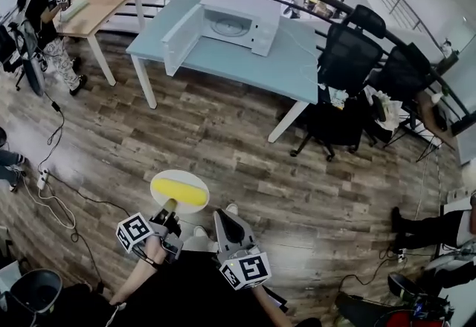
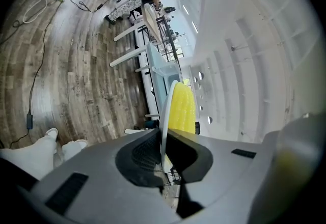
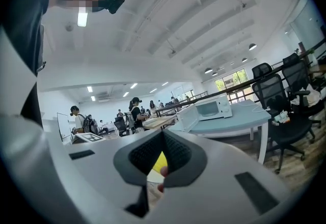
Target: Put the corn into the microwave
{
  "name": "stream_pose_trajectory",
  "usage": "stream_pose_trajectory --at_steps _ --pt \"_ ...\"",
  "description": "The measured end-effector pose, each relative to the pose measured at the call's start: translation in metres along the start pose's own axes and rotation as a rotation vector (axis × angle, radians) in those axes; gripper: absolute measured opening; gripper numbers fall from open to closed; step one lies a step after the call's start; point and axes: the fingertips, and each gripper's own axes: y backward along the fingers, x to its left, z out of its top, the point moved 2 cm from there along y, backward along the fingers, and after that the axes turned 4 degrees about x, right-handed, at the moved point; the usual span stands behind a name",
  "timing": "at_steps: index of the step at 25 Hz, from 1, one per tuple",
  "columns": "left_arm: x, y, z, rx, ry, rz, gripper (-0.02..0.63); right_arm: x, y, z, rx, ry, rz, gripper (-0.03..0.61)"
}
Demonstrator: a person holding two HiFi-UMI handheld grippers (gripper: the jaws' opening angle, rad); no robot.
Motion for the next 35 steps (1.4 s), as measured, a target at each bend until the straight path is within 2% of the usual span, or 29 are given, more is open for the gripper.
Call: stream_pose_trajectory --at_steps 5,12,24,35 --pt "0.002 0.005 0.007 -0.024 0.013 -0.003 0.023 0.011 -0.012 0.003 0.001 0.046 0.068 0.009" --pt "0.000 -0.005 0.020 -0.042 0.002 -0.011 0.023 0.007 -0.028 0.001 -0.002 0.072 0.100 0.009" --pt "-0.002 -0.051 0.026 0.004 -0.012 0.024 0.023 -0.043 -0.046 0.002 0.007 0.013 0.045 0.009" --pt "-0.003 -0.090 0.048 0.004 0.006 0.030 0.023 -0.075 -0.088 0.008 0.018 -0.002 0.036 0.009"
